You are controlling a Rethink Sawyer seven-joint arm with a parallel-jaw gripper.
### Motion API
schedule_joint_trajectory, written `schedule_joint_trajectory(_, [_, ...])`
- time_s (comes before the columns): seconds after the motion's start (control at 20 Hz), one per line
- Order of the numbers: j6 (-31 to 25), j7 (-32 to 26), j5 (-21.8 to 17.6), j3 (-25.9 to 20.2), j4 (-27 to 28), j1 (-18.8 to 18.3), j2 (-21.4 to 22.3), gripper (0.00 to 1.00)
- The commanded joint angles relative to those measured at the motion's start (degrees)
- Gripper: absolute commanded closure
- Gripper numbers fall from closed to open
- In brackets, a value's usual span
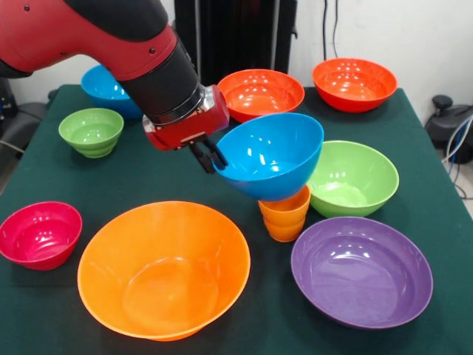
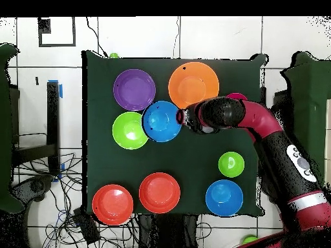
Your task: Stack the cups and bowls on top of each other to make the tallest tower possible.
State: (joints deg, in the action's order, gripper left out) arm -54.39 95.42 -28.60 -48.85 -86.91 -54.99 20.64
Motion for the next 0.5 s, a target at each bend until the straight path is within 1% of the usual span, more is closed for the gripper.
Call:
schedule_joint_trajectory(0.05, [-2.3,-6.7,-3.3,5.1,3.7,3.7,-2.5,1.0])
schedule_joint_trajectory(0.2, [-3.9,-6.5,-3.5,6.1,4.9,4.8,-2.7,1.0])
schedule_joint_trajectory(0.3, [-2.2,-5.3,-3.7,6.5,3.7,4.7,-2.4,1.0])
schedule_joint_trajectory(0.35, [-1.9,-5.3,-3.6,6.8,3.2,4.6,-2.1,0.0])
schedule_joint_trajectory(0.5, [-0.9,-5.3,-3.6,6.6,3.0,4.5,-2.1,0.0])
